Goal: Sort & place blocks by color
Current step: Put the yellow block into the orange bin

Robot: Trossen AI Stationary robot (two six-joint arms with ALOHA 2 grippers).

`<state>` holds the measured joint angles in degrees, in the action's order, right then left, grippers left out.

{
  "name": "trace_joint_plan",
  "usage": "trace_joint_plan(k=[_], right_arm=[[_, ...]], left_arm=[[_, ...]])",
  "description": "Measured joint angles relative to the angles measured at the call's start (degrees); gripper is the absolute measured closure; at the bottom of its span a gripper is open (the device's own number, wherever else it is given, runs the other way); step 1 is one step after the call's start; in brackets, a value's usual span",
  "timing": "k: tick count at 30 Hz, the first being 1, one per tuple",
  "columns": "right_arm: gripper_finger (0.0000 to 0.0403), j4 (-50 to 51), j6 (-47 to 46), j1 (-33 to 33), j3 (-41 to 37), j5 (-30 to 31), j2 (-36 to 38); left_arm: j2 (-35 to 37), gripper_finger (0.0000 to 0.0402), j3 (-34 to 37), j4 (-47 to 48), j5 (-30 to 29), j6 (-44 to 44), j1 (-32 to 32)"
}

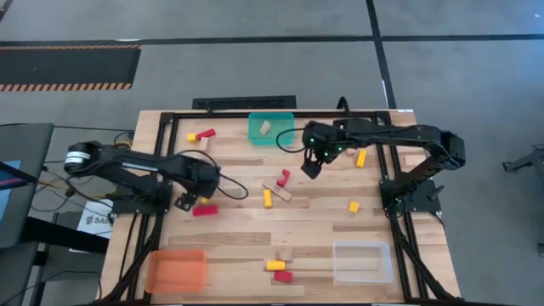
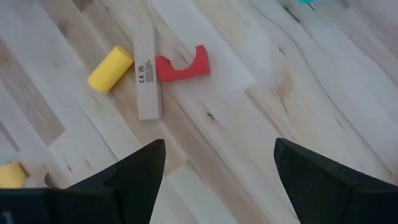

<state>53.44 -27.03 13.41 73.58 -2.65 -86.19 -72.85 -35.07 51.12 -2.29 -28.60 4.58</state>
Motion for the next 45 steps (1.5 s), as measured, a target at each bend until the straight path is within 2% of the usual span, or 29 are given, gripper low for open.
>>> trace_joint_plan(k=[3, 7, 12, 16, 21, 23, 25, 28, 31, 35, 39, 42, 45], right_arm=[[0.0082, 0.2, 0.0, -0.1, 0.0, 0.0, 0.0], [0.0082, 0.1, 0.0, -0.2, 0.0, 1.0, 0.0], [0.0082, 0.1, 0.0, -0.1, 0.0, 3.1, 0.0], [0.0082, 0.0, 0.5, 0.6, 0.0, 3.1, -0.1], [0.0082, -0.2, 3.0, 1.6, 0.0, 3.1, -0.1], [0.0082, -0.4, 3.8, 2.0, 0.0, 3.1, -0.1], [0.0082, -1.1, 4.9, 2.2, 0.0, 3.1, -0.1], [0.0082, -3.4, 6.6, 2.2, 0.0, 3.2, -0.1], [0.0082, -6.4, 8.0, 2.2, 0.0, 3.1, -0.1], [0.0082, -9.6, 8.9, 2.4, 0.0, 3.1, -0.1], [0.0082, -11.1, 12.0, 2.8, 0.0, 3.0, -0.1], [0.0082, -12.8, 13.7, 3.2, 0.0, 3.0, -0.1], [0.0082, -14.7, 14.0, 3.7, 0.1, 3.0, -0.4]], left_arm=[[-5.0, 0.0151, 0.5, -1.7, -0.8, 3.0, 0.0], [-8.3, 0.0201, 0.0, -1.0, -1.0, 3.6, 0.0], [-7.7, 0.0283, -0.6, -0.1, -1.1, 4.1, 0.0], [-5.0, 0.0356, -4.3, 2.6, -1.0, 6.5, 0.0], [-2.1, 0.0354, -10.9, 8.6, 3.6, 15.5, -0.3], [-0.8, 0.0351, -13.4, 12.1, 8.6, 20.9, -1.2], [1.0, 0.0344, -15.3, 13.4, 17.2, 27.3, -2.8], [3.6, 0.0344, -16.1, 12.6, 30.4, 39.2, -7.8], [5.2, 0.0351, -16.0, 10.2, 36.9, 50.3, -16.9], [5.3, 0.0351, -16.0, 4.2, 37.6, 63.5, -32.1], [3.2, 0.0350, -16.0, -5.4, 35.3, 76.0, -44.3], [0.1, 0.0344, -16.0, -11.4, 33.1, 82.1, -50.3], [-4.0, 0.0344, -16.0, -14.8, 30.8, 84.5, -53.3]])
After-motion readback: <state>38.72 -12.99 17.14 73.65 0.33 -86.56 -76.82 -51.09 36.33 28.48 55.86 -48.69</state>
